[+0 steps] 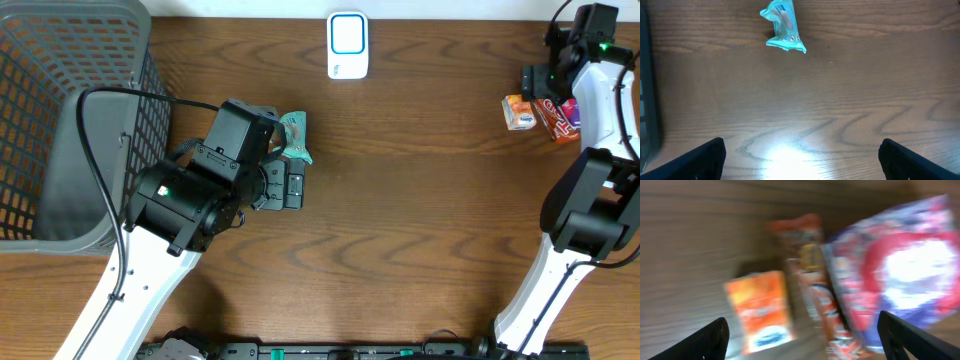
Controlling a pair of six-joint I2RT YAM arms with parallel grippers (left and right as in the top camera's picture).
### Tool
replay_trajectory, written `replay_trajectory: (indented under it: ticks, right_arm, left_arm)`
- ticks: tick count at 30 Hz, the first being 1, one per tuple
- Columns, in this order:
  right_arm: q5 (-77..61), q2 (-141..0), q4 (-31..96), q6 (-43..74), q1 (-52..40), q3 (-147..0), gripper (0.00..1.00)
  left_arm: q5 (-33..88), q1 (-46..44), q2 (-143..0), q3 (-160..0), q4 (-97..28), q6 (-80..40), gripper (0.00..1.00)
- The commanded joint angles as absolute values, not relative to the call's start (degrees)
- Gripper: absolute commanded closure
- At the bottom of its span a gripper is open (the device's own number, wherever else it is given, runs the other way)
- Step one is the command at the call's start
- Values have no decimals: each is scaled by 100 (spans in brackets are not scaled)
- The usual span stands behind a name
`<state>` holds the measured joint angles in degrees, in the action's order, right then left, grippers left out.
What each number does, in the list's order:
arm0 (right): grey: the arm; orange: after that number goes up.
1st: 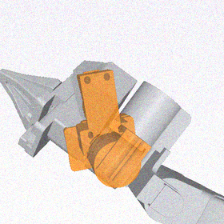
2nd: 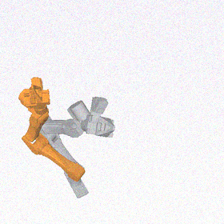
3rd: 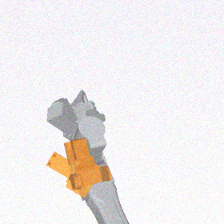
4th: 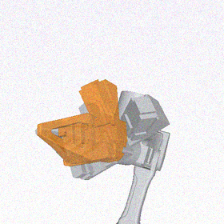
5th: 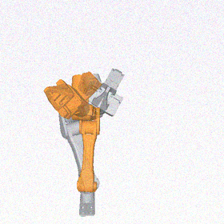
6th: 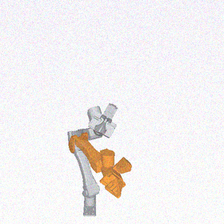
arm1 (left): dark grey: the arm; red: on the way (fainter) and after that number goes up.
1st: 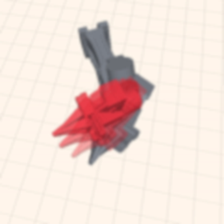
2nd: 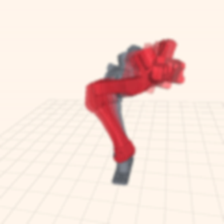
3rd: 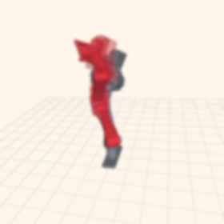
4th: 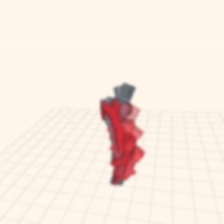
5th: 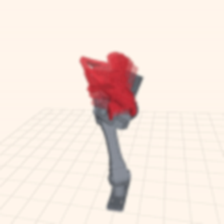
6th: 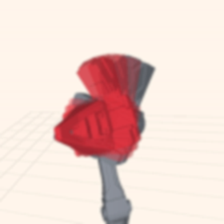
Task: Scan the item barcode
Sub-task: 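Carry the wafer bar right and release it beside the tissue pack, then reach the right gripper to the green wipes pack and grasp it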
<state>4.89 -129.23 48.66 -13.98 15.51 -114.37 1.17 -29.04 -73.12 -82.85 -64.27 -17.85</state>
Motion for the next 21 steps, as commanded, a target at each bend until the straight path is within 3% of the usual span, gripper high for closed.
replay_trajectory:
  ticks: [1, 4, 6, 9, 11, 15, 21]
  right_arm:
    - [-1004, -12818, 4991, -869, 1313, -11445, 12]
    - [-2008, -12818, 5028, -419, 1083, -11445, 13]
    - [-3336, -12818, 5009, 102, 738, -11445, 17]
    - [-4082, -12820, 4963, 276, 287, -11445, 24]
    - [-4060, -12820, 4954, 276, -78, -11445, 25]
    - [-3227, -12862, 4904, 543, -941, -11441, 7]
    - [-1907, -13122, 4589, 1754, -2123, -11441, 3]
  left_arm:
    - [86, -2923, -7299, -8298, -6445, -1791, 2]
    - [86, -2923, -7299, -8298, -6445, -1791, 2]
    - [86, -2923, -7299, -8298, -6445, -1791, 2]
    - [86, -2923, -7299, -8298, -6445, -1789, 2]
    - [86, -2923, -7299, -8298, -6445, -1791, 2]
    - [86, -2923, -7299, -8298, -6445, -1791, 2]
    - [86, -2923, -7299, -8298, -6445, -1791, 2]
